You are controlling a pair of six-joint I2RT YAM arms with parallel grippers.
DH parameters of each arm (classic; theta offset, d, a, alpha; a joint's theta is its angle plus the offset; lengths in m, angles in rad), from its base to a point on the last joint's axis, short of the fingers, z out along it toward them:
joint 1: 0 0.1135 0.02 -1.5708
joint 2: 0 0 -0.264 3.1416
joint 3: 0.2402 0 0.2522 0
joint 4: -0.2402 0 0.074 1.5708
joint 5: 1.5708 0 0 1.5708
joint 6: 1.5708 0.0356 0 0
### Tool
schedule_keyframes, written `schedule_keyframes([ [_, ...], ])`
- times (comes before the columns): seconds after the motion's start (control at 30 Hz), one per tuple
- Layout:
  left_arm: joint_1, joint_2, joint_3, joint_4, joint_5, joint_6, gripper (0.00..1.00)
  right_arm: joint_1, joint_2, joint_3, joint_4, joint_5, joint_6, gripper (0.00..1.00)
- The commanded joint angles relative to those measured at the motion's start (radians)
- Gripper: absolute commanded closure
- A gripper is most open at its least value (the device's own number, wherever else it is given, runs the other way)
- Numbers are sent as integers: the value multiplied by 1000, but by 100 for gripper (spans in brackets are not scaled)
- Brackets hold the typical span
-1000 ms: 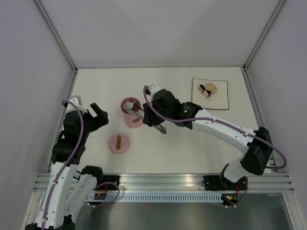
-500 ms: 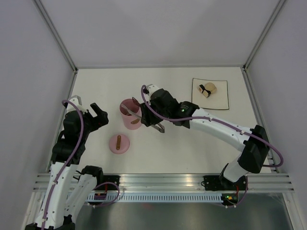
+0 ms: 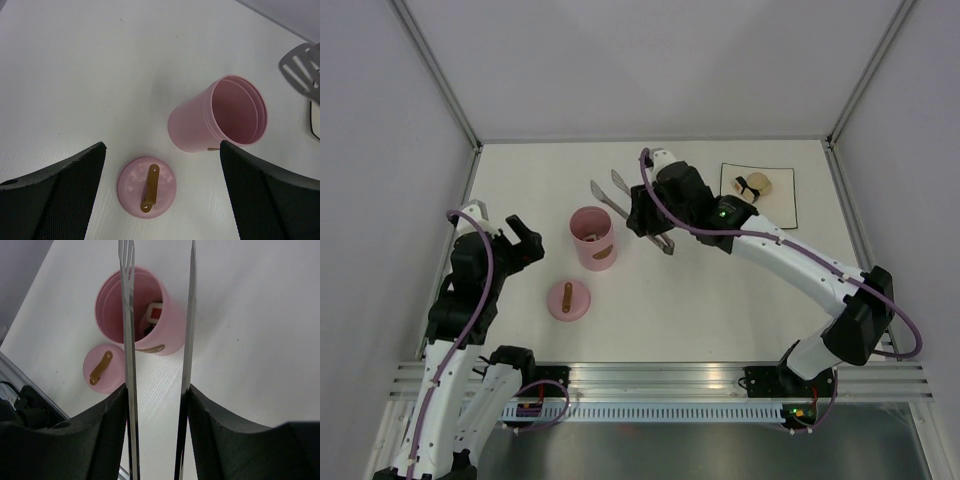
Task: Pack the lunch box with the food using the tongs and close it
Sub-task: Place the fake food in the packing box, then pick up the fake food from the plate.
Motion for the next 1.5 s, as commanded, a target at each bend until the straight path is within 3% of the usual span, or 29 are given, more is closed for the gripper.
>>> schedule_keyframes([
  [0.0, -1, -23, -5, 32, -42, 29, 0, -112, -64, 54, 17, -23, 7, 46],
  [0.37, -1, -36, -5, 34, 18, 27, 0, -454, -197, -156, 43, 89, 5, 47],
  [0.53, -1, -10, -3, 45, 59, 38, 0, -722, -271, -265, 62, 6, -2, 47],
  [0.73, -1, 2, -3, 42, 59, 41, 0, -925, -259, -350, 100, -102, -7, 46],
  [1.07, 1, 8, -2, 46, 52, 41, 0, -933, -167, -353, 178, -230, 45, 46],
  [1.47, -1, 11, 0, 48, 62, 44, 0, -931, -147, -351, 146, -212, 25, 41],
])
